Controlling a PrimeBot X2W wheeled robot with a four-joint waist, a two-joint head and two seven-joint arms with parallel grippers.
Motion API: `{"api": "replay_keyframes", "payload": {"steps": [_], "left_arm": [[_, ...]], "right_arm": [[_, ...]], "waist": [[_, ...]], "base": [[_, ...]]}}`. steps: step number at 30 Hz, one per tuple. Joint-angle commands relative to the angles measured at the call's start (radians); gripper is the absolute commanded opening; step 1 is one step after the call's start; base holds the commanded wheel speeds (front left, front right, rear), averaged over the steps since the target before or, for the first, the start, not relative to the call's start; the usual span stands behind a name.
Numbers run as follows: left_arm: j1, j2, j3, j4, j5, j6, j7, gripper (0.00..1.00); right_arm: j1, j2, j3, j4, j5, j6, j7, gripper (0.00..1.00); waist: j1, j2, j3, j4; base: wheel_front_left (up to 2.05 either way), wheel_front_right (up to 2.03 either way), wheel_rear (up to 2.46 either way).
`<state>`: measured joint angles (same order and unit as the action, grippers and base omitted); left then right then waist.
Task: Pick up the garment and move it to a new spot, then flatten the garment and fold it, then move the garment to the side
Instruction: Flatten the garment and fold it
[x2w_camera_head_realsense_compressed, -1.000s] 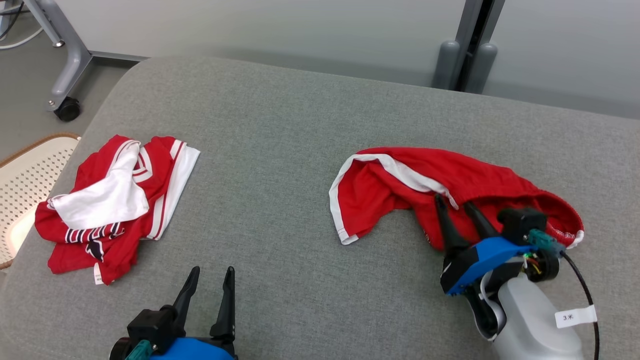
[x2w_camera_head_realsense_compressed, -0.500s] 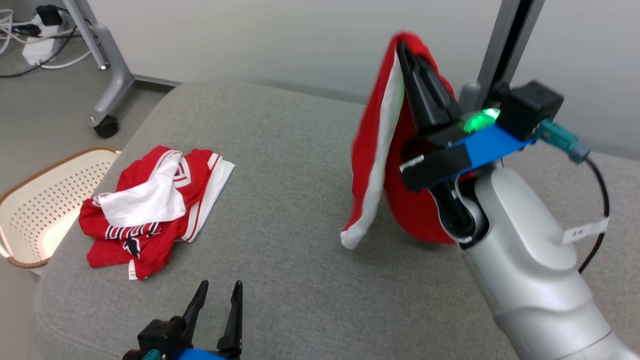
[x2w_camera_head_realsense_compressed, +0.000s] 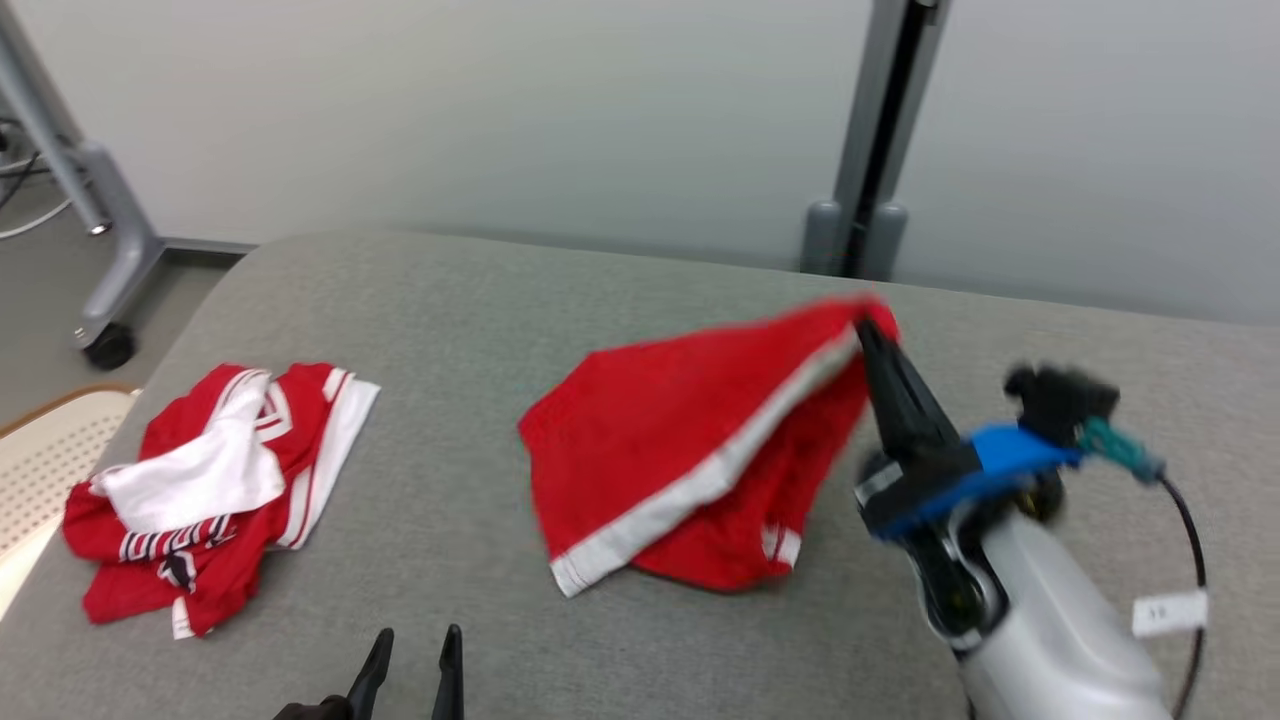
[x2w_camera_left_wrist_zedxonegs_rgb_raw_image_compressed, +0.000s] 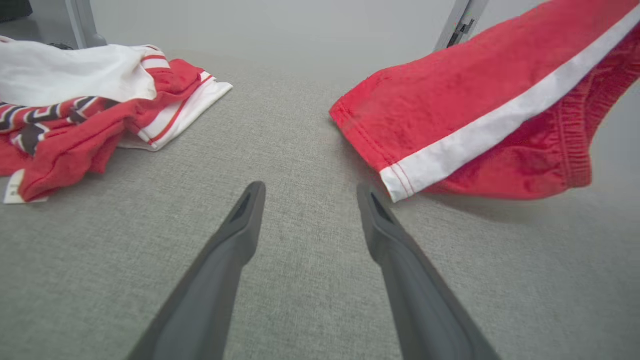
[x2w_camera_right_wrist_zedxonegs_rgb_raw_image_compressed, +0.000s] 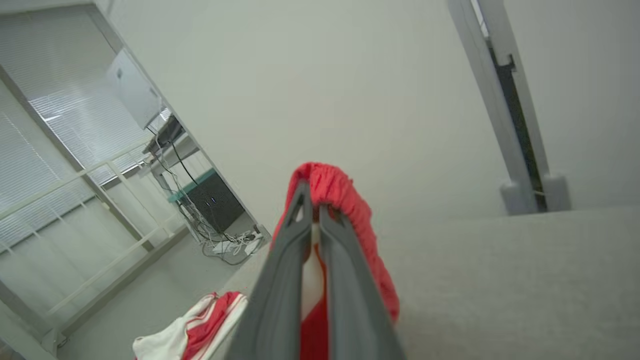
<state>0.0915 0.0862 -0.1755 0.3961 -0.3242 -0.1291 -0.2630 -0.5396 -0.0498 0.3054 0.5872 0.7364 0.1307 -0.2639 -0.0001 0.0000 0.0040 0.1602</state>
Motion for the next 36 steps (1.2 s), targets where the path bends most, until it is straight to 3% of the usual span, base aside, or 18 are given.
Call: {"api": "replay_keyframes", "payload": {"steps": [1, 4, 7, 8, 9, 17, 25, 29, 36], "left_arm": [[-0.004, -0.004, -0.004, -0.004, 0.007, -0.003, -0.003, 1.00], [-0.037, -0.010, -0.027, -0.009, 0.008, -0.003, -0.003, 1.00], [-0.053, -0.010, -0.044, -0.008, 0.005, -0.003, -0.003, 1.00], [-0.058, -0.010, -0.048, -0.007, 0.004, -0.003, -0.003, 1.00], [-0.061, -0.009, -0.047, -0.007, 0.003, -0.003, -0.003, 1.00], [-0.055, -0.003, -0.045, 0.000, -0.002, -0.003, -0.003, 1.00], [-0.069, -0.007, -0.051, -0.007, -0.009, -0.003, -0.003, 1.00], [-0.095, 0.004, -0.104, -0.002, -0.044, -0.003, -0.003, 1.00], [-0.182, 0.044, -0.219, 0.074, -0.169, -0.003, -0.003, 1.00]], "right_arm": [[0.049, -0.021, -0.032, 0.055, -0.029, 0.000, 0.007, 0.00], [0.134, -0.069, -0.133, 0.210, -0.098, 0.000, 0.016, 0.00], [0.168, -0.097, -0.169, 0.292, -0.158, 0.000, 0.011, 0.02], [0.178, -0.102, -0.176, 0.315, -0.184, 0.000, 0.009, 0.39], [0.182, -0.103, -0.174, 0.329, -0.203, 0.000, 0.006, 1.00], [0.211, -0.110, -0.154, 0.326, -0.400, 0.000, -0.002, 1.00], [0.341, -0.065, -0.286, 0.062, -0.619, 0.000, -0.002, 1.00], [0.396, -0.029, -0.314, -0.019, -0.669, 0.000, -0.002, 1.00], [0.412, -0.006, -0.301, -0.058, -0.684, 0.000, -0.002, 1.00]], "waist": [[0.0001, 0.0000, -0.015, -0.032], [0.0001, 0.0000, 0.000, -0.063], [0.0001, 0.0000, 0.010, -0.079], [0.0001, 0.0000, 0.012, -0.084], [0.0001, 0.0000, 0.014, -0.088], [0.0001, 0.0000, 0.015, -0.119], [0.0001, 0.0000, 0.005, -0.139], [0.0001, 0.0000, 0.009, -0.156], [0.0001, 0.0000, 0.054, -0.197]], "base": [[0.00, 0.00, 0.00], [0.00, 0.00, 0.00], [0.00, 0.00, 0.00], [0.00, 0.00, 0.00], [0.00, 0.00, 0.00], [0.00, 0.00, 0.00], [0.00, 0.00, 0.00], [0.00, 0.00, 0.00], [0.00, 0.00, 0.00]]}}
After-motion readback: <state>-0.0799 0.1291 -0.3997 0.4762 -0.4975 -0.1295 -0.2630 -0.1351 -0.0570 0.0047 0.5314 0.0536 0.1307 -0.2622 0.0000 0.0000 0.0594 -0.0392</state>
